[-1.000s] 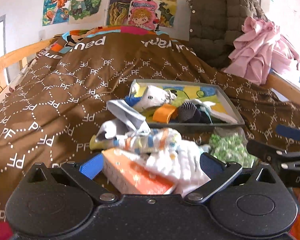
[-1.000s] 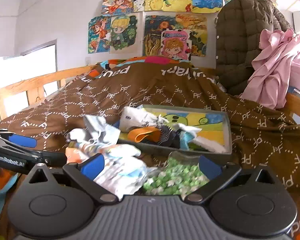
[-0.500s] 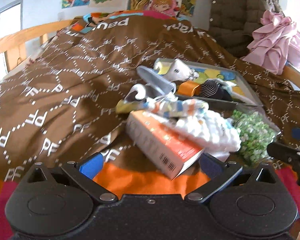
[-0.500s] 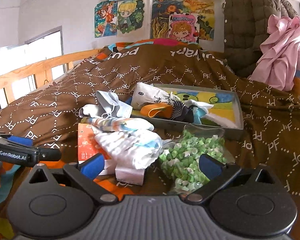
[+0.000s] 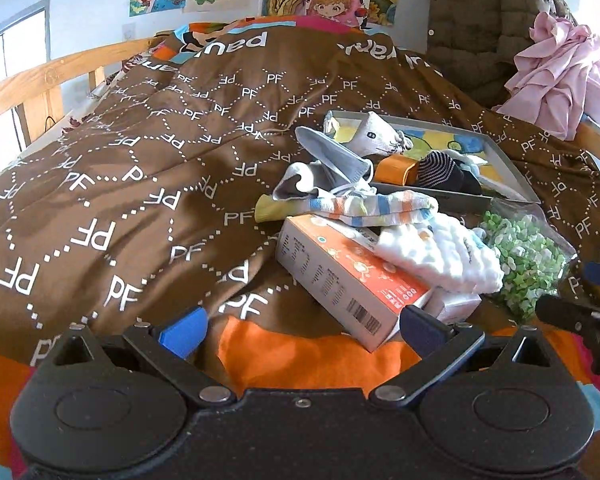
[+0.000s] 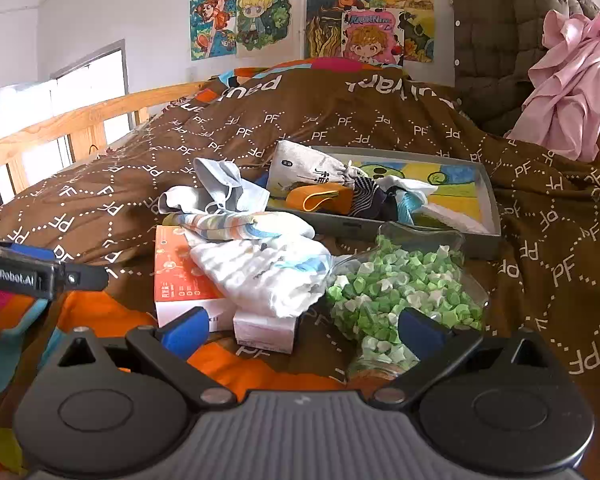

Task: Organize soft objects
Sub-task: 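Move both open grippers back from the tray to the pile of items, then grasp the striped towel with the left gripper while the right gripper grasps the white cloth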

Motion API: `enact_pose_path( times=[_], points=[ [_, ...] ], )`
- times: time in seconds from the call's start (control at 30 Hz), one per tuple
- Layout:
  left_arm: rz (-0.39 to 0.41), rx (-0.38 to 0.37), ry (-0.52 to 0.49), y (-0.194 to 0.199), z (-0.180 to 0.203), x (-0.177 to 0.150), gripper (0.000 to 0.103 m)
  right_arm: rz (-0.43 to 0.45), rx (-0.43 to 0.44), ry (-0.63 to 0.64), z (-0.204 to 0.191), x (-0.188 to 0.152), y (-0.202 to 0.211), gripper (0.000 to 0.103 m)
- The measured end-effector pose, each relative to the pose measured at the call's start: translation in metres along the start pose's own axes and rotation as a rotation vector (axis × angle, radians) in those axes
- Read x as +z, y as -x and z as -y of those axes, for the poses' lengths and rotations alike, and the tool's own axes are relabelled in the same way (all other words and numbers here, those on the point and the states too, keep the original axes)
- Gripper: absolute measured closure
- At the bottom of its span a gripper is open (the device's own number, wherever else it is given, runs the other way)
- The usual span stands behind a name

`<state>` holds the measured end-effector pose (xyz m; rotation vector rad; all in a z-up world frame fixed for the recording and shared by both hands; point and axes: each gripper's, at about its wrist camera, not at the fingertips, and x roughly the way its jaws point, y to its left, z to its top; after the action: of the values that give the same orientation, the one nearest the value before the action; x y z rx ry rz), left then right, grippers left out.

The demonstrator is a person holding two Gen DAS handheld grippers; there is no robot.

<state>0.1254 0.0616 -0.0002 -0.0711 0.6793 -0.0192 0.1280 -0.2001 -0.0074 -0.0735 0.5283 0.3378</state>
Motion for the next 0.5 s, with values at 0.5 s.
enact_pose_path(
  times=[0.5],
  points=[
    [0.024,-0.037,-0.054,-0.003,-0.014,0.029,0.001,0.069,0.033,0.014,-0.009,-0.003,-0.007,0.000]
  ],
)
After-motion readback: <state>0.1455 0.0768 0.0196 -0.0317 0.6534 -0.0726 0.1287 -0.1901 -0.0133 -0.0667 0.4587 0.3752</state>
